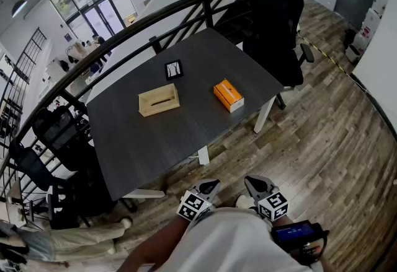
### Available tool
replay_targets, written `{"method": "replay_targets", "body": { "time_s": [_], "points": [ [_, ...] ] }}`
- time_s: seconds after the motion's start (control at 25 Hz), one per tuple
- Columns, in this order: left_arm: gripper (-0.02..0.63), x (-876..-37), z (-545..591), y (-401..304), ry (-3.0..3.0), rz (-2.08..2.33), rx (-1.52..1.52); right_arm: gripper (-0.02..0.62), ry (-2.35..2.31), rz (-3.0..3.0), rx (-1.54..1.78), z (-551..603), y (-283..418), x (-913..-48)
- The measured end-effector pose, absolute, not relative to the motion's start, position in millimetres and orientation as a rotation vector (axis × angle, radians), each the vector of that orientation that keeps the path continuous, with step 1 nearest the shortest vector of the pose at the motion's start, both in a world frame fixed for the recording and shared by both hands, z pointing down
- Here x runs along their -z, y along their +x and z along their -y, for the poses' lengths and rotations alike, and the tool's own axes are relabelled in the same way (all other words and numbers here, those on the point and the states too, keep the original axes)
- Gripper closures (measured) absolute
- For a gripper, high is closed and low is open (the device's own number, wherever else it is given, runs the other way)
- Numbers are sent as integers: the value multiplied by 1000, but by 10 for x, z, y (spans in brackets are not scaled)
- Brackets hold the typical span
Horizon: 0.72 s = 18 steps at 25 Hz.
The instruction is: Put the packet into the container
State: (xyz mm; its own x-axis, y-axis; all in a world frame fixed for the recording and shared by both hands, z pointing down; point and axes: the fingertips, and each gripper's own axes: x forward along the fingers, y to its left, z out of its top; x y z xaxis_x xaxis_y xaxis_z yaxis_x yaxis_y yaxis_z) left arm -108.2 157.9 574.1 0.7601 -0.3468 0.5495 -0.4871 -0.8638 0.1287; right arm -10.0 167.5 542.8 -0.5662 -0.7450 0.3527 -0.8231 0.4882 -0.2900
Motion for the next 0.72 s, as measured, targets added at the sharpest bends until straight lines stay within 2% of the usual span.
{"method": "replay_targets", "body": {
  "time_s": [0.32,0.72],
  "points": [
    [597,-5726,-1757,-1549,2702,650,-752,588,1495,2567,-653,-1791,-386,-5289],
    [597,-5705,-1913,-1789,2736,603,-722,588,1571,2464,-630,-2025,-604,-5335]
  ]
}}
